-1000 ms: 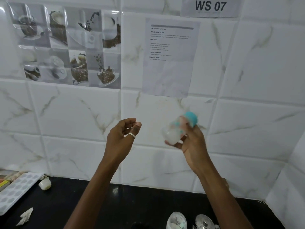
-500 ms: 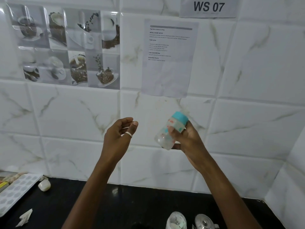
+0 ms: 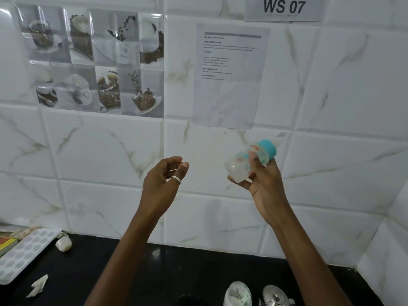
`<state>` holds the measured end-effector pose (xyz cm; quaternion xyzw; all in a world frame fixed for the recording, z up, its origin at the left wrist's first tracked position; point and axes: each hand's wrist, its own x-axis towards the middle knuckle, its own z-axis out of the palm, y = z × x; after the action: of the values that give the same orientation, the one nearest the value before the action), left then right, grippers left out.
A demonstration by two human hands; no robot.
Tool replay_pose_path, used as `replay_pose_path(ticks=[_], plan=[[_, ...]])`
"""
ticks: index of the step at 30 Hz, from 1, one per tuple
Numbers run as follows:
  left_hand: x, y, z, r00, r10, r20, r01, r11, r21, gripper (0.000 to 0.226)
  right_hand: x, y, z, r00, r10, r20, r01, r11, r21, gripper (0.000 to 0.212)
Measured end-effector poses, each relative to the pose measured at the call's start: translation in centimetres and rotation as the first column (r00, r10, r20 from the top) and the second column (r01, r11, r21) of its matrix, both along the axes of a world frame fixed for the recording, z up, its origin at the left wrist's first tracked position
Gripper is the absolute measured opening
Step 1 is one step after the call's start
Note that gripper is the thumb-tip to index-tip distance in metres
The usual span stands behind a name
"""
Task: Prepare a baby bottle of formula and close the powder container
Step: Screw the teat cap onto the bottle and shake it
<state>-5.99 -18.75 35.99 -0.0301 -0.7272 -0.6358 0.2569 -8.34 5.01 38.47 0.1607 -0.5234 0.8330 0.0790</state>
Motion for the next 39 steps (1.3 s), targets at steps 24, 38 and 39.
replay_pose_path(ticks=[24,38,39], plan=[[-0.1,-0.1,0.4,1.0,0.009,-0.004,-0.009,1.0,0.018,0.023,0.5,-0.9,-0.5,0.999,0.045,0.007,-0.044,0.94,0.337,0.072],[-0.1,0.0,0.1,1.0,-0.008,-0.005,0.008,1.0,0.011,0.02,0.1,0.0,-0.3,0.999,-0.004,0.032,0.007,0.995,-0.096,0.057],[-0.1,0.0,0.1,1.0,-0.008,-0.006,0.008,1.0,0.012,0.019,0.0,0.0,-0.2,1.0,-0.011,0.026,0.013,0.994,-0.107,0.055]])
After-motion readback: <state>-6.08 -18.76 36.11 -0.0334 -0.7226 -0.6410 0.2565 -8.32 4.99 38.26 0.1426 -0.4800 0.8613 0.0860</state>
